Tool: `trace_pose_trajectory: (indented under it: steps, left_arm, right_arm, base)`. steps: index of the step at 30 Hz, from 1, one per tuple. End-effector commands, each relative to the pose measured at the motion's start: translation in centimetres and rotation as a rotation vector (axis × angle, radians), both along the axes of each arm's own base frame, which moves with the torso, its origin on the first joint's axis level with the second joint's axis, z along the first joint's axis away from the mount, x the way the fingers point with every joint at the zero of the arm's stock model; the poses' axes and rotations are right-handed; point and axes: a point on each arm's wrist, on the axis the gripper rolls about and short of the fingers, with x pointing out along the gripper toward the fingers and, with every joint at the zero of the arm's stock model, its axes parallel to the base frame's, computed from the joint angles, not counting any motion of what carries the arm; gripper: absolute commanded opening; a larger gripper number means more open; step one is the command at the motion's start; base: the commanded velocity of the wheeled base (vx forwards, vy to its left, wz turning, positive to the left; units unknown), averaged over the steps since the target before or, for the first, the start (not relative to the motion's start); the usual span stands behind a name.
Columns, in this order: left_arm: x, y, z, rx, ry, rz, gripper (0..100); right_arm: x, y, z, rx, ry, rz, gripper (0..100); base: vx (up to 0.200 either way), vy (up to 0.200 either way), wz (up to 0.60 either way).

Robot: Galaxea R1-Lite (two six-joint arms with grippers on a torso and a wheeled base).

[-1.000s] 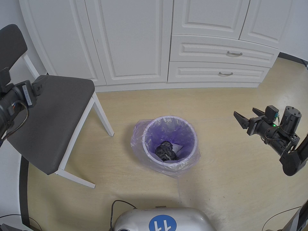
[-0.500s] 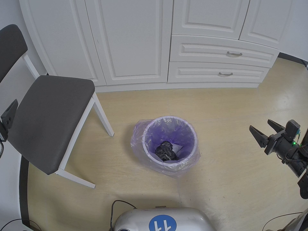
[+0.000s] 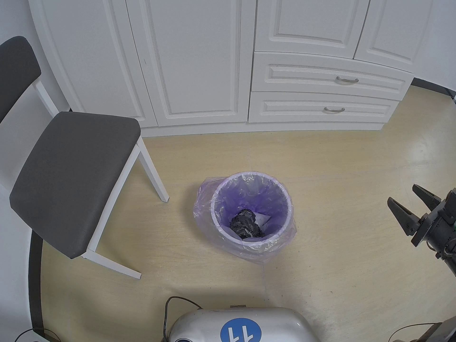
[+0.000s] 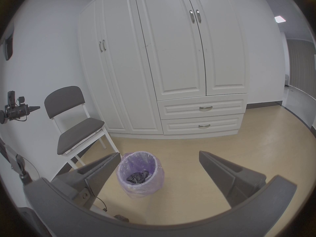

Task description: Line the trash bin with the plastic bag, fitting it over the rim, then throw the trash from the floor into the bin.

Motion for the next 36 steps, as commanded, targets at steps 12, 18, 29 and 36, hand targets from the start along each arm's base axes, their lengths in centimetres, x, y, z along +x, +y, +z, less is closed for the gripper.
trace_pose_trajectory:
  steps: [12,18,29,36]
  left_arm:
    - [-5.1,0.2,-1.5,0.004,-0.123,0.108,100]
    - [-6.9,0.1,-2.9,0.006,-0.109,0.139,100]
    - [-8.5,-0.2,-4.7,0.007,-0.112,0.180,100]
    - [-9.1,-0.4,-5.5,0.006,-0.099,0.193,100]
  right_arm:
    - [-10.0,-1.6,4.1,0.024,-0.145,0.003,100]
    - [-13.9,-2.2,3.3,0.052,-0.209,-0.008,100]
    - [-16.3,-2.4,1.3,0.055,-0.257,-0.055,100]
    - [-18.2,-2.3,-0.2,0.093,-0.289,-0.108,100]
  base:
    - [0.000,0.000,0.00]
    - [0.000,0.000,0.00]
    - [0.000,0.000,0.00]
    - [0.000,0.000,0.00]
